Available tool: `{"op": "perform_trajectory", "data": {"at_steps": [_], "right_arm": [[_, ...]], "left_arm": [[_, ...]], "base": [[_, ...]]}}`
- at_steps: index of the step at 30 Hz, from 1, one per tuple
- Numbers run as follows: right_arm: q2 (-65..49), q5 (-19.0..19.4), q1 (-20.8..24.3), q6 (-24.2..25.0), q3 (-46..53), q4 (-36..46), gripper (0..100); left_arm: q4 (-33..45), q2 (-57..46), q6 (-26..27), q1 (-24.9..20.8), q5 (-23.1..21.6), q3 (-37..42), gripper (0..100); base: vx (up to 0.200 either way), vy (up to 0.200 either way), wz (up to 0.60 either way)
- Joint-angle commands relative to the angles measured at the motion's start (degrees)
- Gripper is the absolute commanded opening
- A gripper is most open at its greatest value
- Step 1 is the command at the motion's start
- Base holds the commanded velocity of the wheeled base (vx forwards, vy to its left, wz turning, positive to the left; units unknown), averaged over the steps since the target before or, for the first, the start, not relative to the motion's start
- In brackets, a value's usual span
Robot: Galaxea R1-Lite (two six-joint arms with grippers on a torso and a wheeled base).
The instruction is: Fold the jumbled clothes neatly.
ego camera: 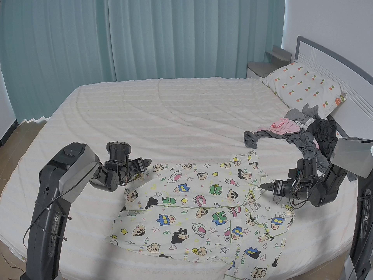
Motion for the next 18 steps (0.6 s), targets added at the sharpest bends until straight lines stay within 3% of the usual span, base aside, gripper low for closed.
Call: {"op": "perform_trajectory", "data": {"at_steps": [1,8,18], "right_arm": [[0.0,0.03,0.03,0.01,-0.04,-0.02,100],[0.08,0.03,0.03,-0.08,0.13,-0.02,100],[0.17,-0.06,0.47,-0.08,0.4,-0.02,100]], "left_arm": [[-0.05,2.02,-0.04,0.02,0.23,-1.09,0],[-0.23,2.2,-0.04,0.38,7.26,-6.27,0],[3.38,2.72,-0.21,1.87,8.67,-13.22,0]], "base": [[0.0,0.0,0.0],[0.0,0.0,0.0],[0.0,0.0,0.0]]}}
